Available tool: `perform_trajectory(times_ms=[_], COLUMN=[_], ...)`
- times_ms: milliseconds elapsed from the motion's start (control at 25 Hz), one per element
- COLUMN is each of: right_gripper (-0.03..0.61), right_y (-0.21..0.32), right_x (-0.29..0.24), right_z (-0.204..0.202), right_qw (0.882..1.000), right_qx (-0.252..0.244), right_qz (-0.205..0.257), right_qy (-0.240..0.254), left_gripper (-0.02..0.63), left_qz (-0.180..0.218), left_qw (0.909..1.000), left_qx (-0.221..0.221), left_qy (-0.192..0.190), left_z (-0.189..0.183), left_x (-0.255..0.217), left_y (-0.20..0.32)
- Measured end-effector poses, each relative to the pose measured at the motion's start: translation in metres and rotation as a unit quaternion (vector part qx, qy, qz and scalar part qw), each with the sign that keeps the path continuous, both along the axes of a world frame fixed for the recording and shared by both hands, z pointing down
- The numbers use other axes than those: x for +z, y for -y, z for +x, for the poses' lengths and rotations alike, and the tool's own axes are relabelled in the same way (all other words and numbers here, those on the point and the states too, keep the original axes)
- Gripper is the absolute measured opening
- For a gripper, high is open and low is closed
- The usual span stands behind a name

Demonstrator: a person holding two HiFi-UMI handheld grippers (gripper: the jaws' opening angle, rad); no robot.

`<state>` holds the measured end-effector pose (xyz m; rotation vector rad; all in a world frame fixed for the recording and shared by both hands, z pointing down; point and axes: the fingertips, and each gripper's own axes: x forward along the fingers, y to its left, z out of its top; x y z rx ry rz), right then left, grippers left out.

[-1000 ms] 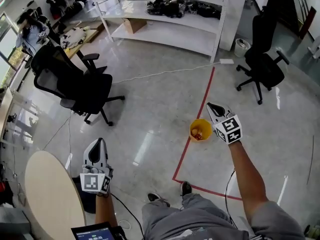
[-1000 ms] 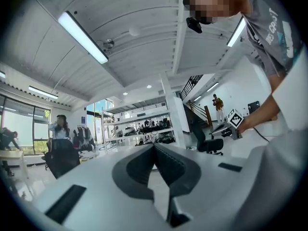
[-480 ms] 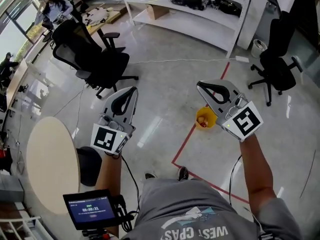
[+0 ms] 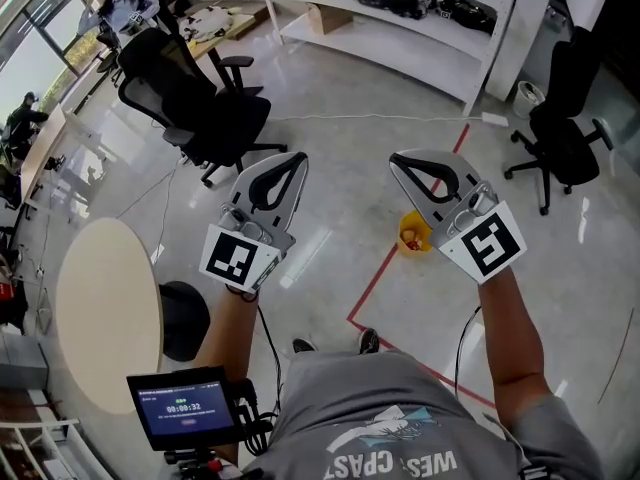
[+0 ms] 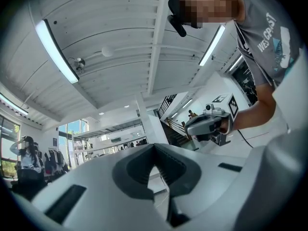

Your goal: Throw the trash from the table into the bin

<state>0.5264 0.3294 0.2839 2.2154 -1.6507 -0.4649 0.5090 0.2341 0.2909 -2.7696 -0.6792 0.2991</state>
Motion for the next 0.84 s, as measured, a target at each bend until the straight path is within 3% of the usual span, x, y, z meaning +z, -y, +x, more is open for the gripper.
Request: perform_trajectory(times_ms=[440, 560, 840], right_gripper=[0.008, 0.008, 0.008], right_y=[0.0, -0.003, -0.006], right_x=[0.006, 0.009, 0.019], right_z=[0.001, 0.005, 0.027], right_qw=[1.0, 1.0, 1.0], right_qx=[0.01, 0.011, 0.023], right_qz=[-0.018, -0.023, -0.012], right_qy=[-0.006, -0.003, 0.011], left_gripper=[0.043, 0.043, 0.043], left_qz=[0.013, -0.002, 0.011], left_qw=[0.9997, 1.0, 0.9998], left_qx=[-0.002, 0.007, 0.018], left_qy=[0.021, 0.003, 0.006], left_z=[-0.002, 0.0, 0.026], left_x=[0.009, 0.001, 0.013], left_y=[0.0, -0.006, -0.012])
